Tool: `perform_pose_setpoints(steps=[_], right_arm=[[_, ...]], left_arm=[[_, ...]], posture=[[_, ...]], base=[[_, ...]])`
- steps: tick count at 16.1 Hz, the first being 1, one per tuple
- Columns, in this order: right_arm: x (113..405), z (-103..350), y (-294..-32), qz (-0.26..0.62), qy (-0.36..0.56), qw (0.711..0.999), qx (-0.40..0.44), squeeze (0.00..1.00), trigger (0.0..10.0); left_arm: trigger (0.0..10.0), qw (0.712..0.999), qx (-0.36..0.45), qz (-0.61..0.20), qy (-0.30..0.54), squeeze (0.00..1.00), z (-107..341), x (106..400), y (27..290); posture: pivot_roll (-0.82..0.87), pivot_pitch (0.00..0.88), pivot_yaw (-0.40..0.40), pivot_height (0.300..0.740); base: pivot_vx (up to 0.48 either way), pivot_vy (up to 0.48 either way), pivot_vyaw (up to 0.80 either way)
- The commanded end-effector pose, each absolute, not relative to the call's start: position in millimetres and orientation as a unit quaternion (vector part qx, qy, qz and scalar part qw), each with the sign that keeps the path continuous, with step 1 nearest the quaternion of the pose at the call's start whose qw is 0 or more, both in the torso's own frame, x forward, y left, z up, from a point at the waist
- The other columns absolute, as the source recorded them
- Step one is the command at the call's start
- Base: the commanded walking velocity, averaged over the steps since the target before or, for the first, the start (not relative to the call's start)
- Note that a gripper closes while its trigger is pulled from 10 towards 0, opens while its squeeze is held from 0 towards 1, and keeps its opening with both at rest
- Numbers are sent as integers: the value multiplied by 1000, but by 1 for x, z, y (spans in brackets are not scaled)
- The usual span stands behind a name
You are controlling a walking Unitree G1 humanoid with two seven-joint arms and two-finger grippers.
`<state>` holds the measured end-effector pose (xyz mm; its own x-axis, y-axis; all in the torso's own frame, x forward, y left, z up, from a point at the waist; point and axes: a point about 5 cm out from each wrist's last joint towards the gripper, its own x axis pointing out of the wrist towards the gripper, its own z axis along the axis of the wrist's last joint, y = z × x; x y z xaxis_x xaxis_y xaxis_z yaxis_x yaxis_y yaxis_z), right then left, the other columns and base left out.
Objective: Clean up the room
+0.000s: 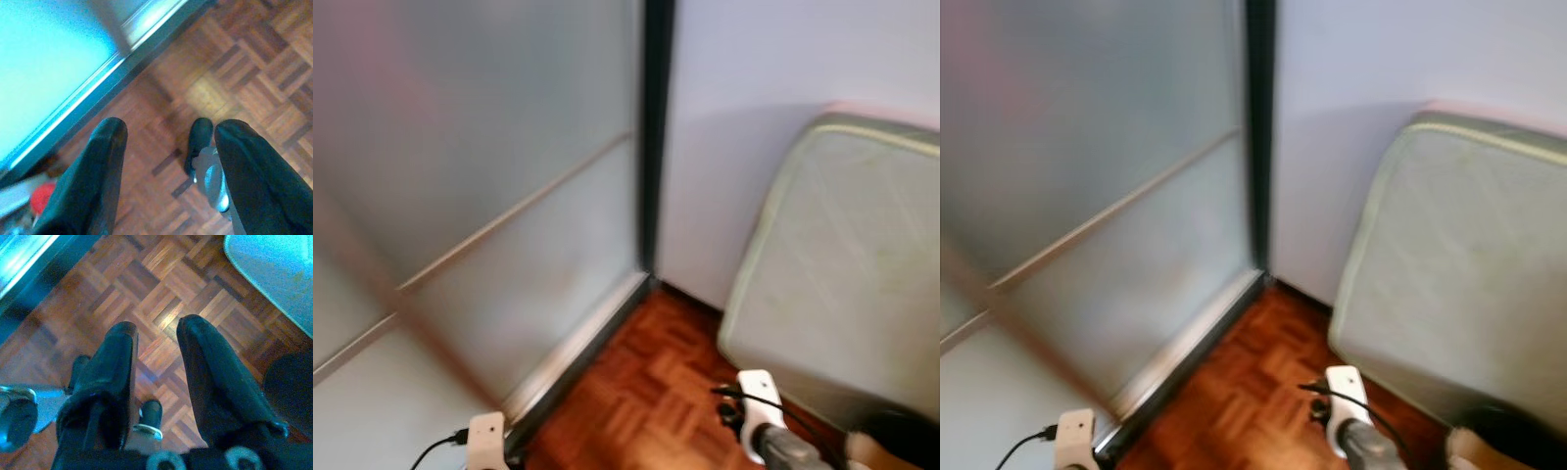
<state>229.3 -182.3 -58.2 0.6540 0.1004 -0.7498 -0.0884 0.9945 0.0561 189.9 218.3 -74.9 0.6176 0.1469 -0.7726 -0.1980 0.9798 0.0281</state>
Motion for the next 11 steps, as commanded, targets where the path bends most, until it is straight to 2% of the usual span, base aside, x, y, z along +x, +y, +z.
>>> perform_pose_setpoints(steps=[1,5,11], right_arm=[[227,-60,-182,51,417,908,10,0,10000],[226,-60,-182,46,417,908,11,0,10000],[225,-61,-182,29,417,908,23,0,10000]], left_arm=[[10000,892,-31,102,440,0,-78,183,220],[10000,892,-29,100,440,0,-78,183,220],[10000,892,-26,98,441,0,-78,182,221]], posture=[[3,51,-4,740],[1,55,0,740],[-1,54,5,740]], base=[[0,0,800],[0,0,772],[0,0,0]])
